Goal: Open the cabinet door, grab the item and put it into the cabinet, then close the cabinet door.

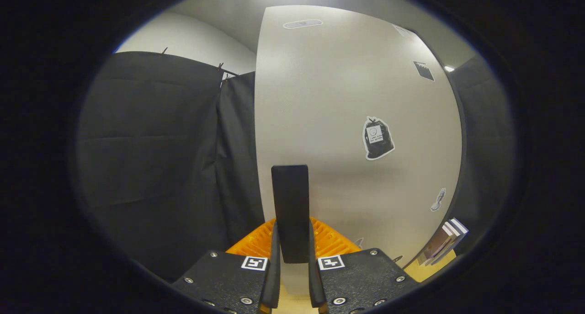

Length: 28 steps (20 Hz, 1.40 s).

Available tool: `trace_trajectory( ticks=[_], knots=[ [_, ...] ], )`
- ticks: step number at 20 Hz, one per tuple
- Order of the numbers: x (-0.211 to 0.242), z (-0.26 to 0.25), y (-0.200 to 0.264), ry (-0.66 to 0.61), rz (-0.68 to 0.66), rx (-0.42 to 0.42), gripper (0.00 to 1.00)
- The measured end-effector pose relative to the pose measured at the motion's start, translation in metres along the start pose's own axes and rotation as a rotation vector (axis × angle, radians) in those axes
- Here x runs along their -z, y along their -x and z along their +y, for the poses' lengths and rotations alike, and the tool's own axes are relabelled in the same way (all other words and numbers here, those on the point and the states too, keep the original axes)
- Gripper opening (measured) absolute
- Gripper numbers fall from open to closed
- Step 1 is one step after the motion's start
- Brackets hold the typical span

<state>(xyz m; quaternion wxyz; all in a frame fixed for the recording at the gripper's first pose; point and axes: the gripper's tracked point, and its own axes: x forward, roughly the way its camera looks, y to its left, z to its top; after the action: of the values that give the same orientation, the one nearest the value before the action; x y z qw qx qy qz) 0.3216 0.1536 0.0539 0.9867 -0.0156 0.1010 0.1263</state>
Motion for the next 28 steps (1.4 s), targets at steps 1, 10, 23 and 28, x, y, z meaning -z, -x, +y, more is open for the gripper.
trace_trajectory(
  ticks=[1, 10, 23, 28],
  knots=[
    [0.000, -0.001, 0.001, 0.000, 0.001, -0.005, 0.26],
    [0.002, -0.005, 0.011, 0.004, 0.017, -0.020, 0.26],
    [0.002, -0.009, 0.026, 0.011, 0.018, -0.014, 0.26],
    [0.002, -0.014, 0.033, 0.008, 0.013, -0.007, 0.26]
  ],
)
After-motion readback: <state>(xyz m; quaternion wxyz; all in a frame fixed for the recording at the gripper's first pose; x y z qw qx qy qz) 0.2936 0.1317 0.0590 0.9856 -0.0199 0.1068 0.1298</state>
